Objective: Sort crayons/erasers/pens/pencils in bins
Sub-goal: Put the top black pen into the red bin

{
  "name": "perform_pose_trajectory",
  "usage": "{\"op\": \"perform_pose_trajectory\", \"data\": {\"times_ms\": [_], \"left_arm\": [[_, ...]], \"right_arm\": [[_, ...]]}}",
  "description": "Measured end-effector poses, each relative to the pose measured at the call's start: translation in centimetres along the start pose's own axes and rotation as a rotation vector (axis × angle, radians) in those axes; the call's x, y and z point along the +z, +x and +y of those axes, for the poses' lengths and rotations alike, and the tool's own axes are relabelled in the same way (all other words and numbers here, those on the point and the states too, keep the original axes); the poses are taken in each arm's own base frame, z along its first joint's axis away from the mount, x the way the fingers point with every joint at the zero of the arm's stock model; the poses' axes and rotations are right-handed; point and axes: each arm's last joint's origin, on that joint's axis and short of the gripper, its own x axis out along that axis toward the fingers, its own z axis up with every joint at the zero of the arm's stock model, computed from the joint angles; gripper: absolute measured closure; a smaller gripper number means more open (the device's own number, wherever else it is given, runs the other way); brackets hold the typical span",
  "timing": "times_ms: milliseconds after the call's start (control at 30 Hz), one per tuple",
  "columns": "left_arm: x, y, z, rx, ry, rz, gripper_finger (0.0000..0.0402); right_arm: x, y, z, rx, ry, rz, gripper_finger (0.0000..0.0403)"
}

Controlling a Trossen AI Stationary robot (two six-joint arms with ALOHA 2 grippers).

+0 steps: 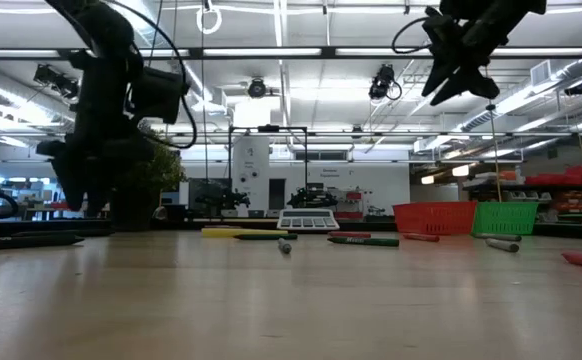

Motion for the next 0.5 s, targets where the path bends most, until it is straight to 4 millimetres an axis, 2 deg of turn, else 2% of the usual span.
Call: {"op": "perform_pose_trajectory", "data": {"times_ms": [300,500], "left_arm": [[0.9,1.4,1.5,-0.022,0.015,-0.028,0.0198],[1.6,1.6,2.6,-0.024,0.014,-0.034,0.0202]], "right_arm": [[-1.6,1.7,-0.7,-0.015,0.174,0.084,0.0278],[-2.3,2.3,-0.4,-0.008,0.206,0.122,0.0278]]}}
